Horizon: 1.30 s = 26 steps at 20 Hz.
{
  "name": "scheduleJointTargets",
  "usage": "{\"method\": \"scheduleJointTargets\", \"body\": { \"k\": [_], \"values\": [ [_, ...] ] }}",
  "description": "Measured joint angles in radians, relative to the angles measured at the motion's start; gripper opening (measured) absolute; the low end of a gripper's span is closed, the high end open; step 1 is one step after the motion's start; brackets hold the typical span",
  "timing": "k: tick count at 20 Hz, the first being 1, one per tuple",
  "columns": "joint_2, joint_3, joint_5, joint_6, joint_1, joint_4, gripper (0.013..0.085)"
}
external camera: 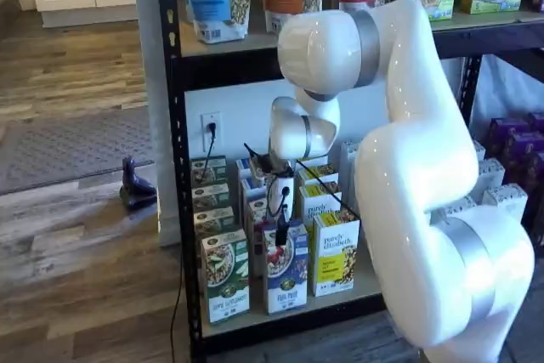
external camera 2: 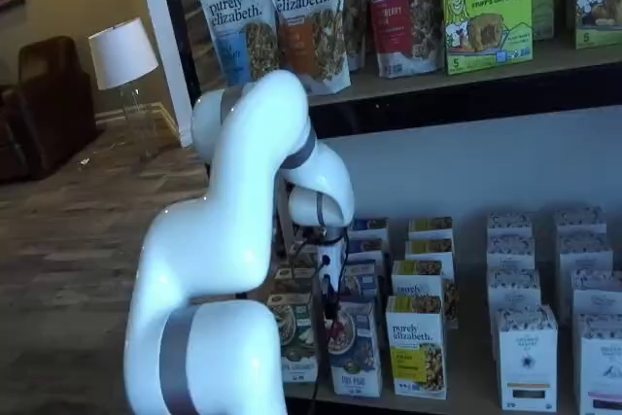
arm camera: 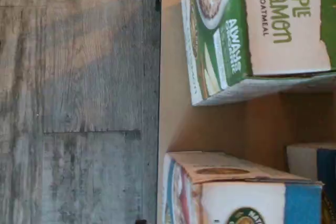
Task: Pick up the blue and white box that is on the bottom shelf, the second box from the left
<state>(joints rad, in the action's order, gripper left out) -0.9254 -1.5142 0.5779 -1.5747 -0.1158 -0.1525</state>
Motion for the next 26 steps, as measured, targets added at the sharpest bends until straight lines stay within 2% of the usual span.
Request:
{"method": "scheduleJointTargets", "body": {
  "k": [5,12,26],
  "values": [
    [-0.038,-0.053,0.015,0.011,0.005,0.018,0.085],
    [-0.089,-0.119,0.056,0.057,0.002,0.068,0.085],
    [-0.144,-0.144,0.054,0.125,-0.009,0.138,0.085]
  ]
}}
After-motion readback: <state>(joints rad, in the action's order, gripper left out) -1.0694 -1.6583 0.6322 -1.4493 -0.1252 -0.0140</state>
